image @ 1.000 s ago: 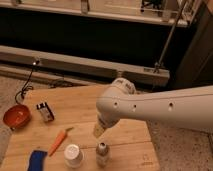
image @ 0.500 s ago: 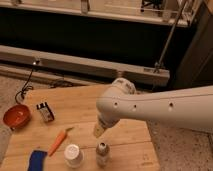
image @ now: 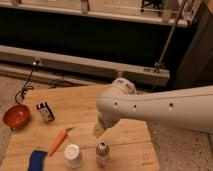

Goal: Place the ceramic cup over the eraser

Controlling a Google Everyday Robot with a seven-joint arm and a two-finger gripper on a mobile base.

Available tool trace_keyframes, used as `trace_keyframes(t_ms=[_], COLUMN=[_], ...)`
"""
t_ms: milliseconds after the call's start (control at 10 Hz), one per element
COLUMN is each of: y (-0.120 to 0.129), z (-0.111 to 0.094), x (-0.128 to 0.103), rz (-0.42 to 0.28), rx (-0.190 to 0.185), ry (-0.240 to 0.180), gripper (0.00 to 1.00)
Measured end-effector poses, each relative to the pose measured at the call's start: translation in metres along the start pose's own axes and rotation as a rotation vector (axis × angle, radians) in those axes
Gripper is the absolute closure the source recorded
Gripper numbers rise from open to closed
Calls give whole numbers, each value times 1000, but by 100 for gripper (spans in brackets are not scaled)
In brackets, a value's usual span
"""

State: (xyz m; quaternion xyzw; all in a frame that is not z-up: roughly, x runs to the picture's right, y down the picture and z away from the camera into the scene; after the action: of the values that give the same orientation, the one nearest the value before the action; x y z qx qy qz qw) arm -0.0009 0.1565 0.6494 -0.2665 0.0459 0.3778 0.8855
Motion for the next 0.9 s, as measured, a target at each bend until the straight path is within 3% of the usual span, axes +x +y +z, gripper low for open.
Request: trace_keyframes(t_ms=[900], y=[3], z=[0], x=[-1], rz=[-12], rx=[-8], ry=[0], gripper=[24])
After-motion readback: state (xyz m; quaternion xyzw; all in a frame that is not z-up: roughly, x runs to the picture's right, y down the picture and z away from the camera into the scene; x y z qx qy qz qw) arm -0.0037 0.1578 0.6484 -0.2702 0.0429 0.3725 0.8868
